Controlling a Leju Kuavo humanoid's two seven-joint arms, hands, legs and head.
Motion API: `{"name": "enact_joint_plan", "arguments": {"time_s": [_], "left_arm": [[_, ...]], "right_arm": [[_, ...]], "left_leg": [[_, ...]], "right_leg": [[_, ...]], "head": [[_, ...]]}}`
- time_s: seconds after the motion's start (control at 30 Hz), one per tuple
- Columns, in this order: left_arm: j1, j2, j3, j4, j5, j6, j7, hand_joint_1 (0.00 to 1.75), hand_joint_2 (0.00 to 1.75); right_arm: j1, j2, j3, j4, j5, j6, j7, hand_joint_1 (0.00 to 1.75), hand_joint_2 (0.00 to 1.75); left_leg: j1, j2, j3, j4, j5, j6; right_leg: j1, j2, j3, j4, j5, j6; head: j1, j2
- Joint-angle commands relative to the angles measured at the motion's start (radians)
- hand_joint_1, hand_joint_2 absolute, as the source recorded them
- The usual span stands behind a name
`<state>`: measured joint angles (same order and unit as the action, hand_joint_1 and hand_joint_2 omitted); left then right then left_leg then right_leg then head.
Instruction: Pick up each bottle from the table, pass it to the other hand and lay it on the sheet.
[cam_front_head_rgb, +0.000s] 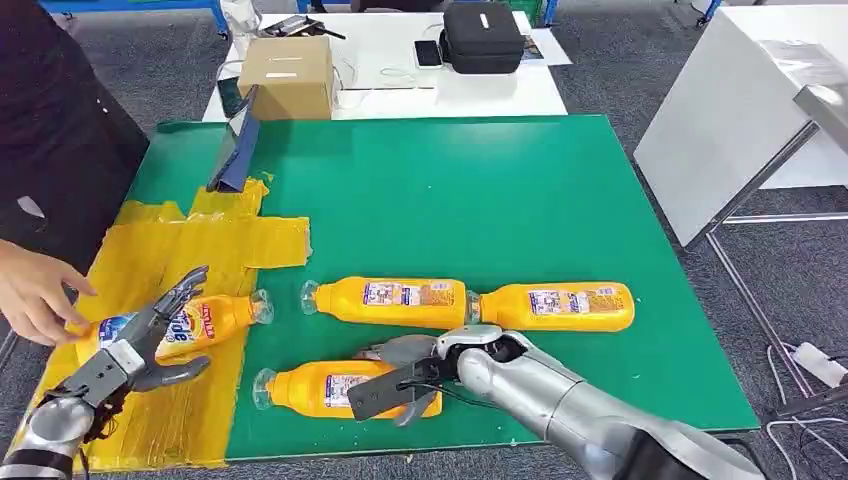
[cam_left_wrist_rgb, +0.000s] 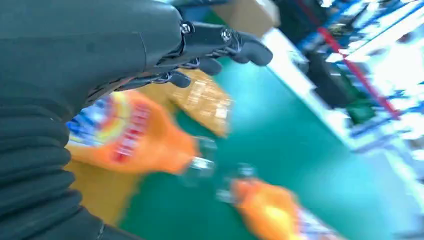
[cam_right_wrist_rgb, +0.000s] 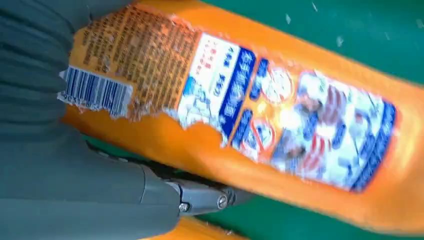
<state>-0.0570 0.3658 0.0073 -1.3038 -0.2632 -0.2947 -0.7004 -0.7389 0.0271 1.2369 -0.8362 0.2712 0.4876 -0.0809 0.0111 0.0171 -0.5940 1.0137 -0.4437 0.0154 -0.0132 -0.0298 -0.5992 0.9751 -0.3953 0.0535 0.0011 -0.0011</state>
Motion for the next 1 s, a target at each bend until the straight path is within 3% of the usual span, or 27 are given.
{"name": "enact_joint_plan", "arguments": {"time_s": [0.03, 0.13, 0.33, 0.43, 0.8, 0.9, 0.93, 1.0], "left_arm": [[-0.112, -0.173, 0.064, 0.006, 0.088, -0.075, 0.002, 0.00, 0.00], [-0.131, -0.237, 0.137, 0.024, 0.125, -0.113, 0.002, 0.00, 0.00], [-0.133, -0.271, 0.178, 0.021, 0.172, -0.148, 0.010, 0.00, 0.00], [-0.126, -0.335, 0.260, -0.006, 0.346, -0.224, 0.085, 0.00, 0.00], [-0.115, -0.336, 0.262, -0.024, 0.352, -0.227, 0.091, 0.00, 0.00], [-0.046, -0.381, 0.325, -0.121, 0.513, -0.267, 0.141, 0.00, 0.00], [-0.016, -0.391, 0.331, -0.163, 0.525, -0.267, 0.157, 0.00, 1.75], [0.046, -0.424, 0.341, -0.255, 0.509, -0.247, 0.157, 0.00, 1.75]], "right_arm": [[-0.072, -0.029, 0.257, 0.068, -0.055, 0.015, 0.015, 1.71, 1.75], [-0.054, -0.019, 0.310, 0.099, -0.051, -0.017, 0.008, 1.75, 1.75], [-0.043, -0.016, 0.313, 0.119, -0.060, -0.047, 0.005, 1.75, 1.75], [-0.015, -0.026, 0.188, 0.123, -0.155, -0.152, -0.029, 1.75, 1.75], [-0.019, -0.030, 0.179, 0.120, -0.159, -0.153, -0.032, 1.75, 1.75], [0.133, -0.044, -0.125, -0.010, -0.287, -0.379, -0.169, 1.75, 1.75], [0.197, -0.051, -0.220, -0.095, -0.298, -0.411, -0.189, 1.75, 1.75], [0.382, -0.043, -0.455, -0.355, -0.335, -0.473, -0.268, 1.75, 1.75]], "left_leg": [[-0.001, -0.007, 0.002, -0.002, 0.002, 0.000], [-0.001, -0.005, 0.003, -0.003, 0.002, 0.000], [0.000, -0.004, 0.006, -0.002, 0.001, 0.000], [0.000, -0.004, 0.007, -0.003, 0.002, 0.000], [0.000, -0.001, 0.007, -0.001, 0.001, 0.000], [0.000, -0.002, 0.007, -0.002, 0.001, 0.000], [0.000, -0.002, 0.008, -0.003, 0.001, 0.000], [0.002, 0.001, 0.008, -0.002, -0.001, 0.000]], "right_leg": [[-0.001, -0.003, 0.004, -0.001, -0.001, -0.002], [-0.001, -0.001, 0.004, -0.002, 0.000, -0.002], [0.000, -0.001, 0.006, -0.002, 0.000, -0.002], [0.000, -0.001, 0.007, -0.003, 0.001, -0.002], [0.001, 0.001, 0.006, -0.001, 0.000, -0.002], [0.000, 0.000, 0.006, -0.002, 0.000, -0.002], [0.000, 0.001, 0.007, -0.003, 0.001, -0.003], [0.002, 0.004, 0.007, -0.003, 0.000, -0.002]], "head": [[0.000, 0.000], [0.000, 0.000], [0.000, 0.000], [0.000, 0.000], [0.000, 0.000], [0.000, 0.000], [0.000, 0.000], [0.000, 0.000]]}}
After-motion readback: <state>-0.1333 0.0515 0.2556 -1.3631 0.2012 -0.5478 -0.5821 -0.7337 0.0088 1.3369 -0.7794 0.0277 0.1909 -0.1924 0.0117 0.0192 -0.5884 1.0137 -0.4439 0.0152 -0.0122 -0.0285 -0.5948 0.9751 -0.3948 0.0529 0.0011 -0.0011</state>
